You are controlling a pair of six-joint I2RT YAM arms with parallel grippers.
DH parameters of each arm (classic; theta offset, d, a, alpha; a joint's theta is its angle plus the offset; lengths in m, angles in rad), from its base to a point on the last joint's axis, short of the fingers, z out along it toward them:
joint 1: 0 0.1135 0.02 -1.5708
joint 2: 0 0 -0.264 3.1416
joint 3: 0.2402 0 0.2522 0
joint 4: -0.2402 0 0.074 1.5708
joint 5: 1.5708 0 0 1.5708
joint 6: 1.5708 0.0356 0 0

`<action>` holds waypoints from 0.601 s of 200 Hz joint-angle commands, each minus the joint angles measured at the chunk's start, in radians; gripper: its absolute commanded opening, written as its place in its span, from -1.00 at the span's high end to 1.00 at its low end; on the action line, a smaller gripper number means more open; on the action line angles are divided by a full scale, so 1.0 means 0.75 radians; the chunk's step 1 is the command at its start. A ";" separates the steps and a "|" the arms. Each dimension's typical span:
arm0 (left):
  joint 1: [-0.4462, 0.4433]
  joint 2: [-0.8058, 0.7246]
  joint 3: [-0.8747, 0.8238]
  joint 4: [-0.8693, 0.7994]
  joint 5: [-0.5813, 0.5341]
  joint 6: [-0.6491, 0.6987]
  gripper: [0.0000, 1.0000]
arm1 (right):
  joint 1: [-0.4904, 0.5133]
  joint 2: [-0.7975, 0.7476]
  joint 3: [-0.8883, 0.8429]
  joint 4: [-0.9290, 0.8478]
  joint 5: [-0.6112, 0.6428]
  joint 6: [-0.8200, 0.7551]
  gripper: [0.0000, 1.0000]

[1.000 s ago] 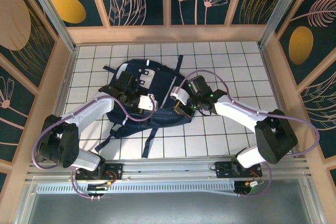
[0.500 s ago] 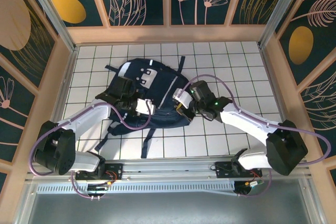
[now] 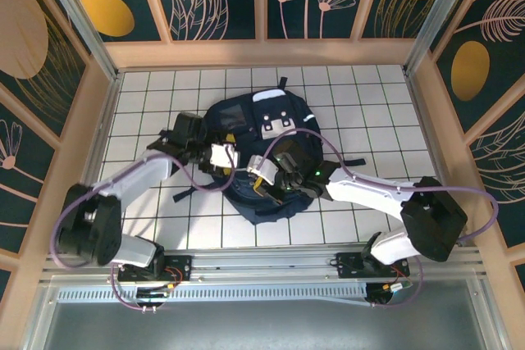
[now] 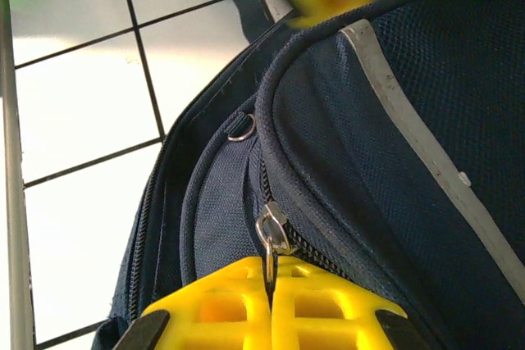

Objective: Pack books, pencil case, and school supplies into a backpack

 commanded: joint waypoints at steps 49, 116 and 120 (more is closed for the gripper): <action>-0.108 -0.115 -0.127 0.076 0.094 -0.162 -0.51 | -0.036 0.002 0.040 0.085 -0.115 -0.009 1.00; -0.191 0.026 -0.076 0.071 0.174 -0.184 0.48 | -0.030 -0.009 0.025 0.124 -0.088 0.145 1.00; -0.191 0.025 -0.068 0.059 0.175 -0.179 0.79 | -0.031 -0.010 0.025 0.115 -0.069 0.155 1.00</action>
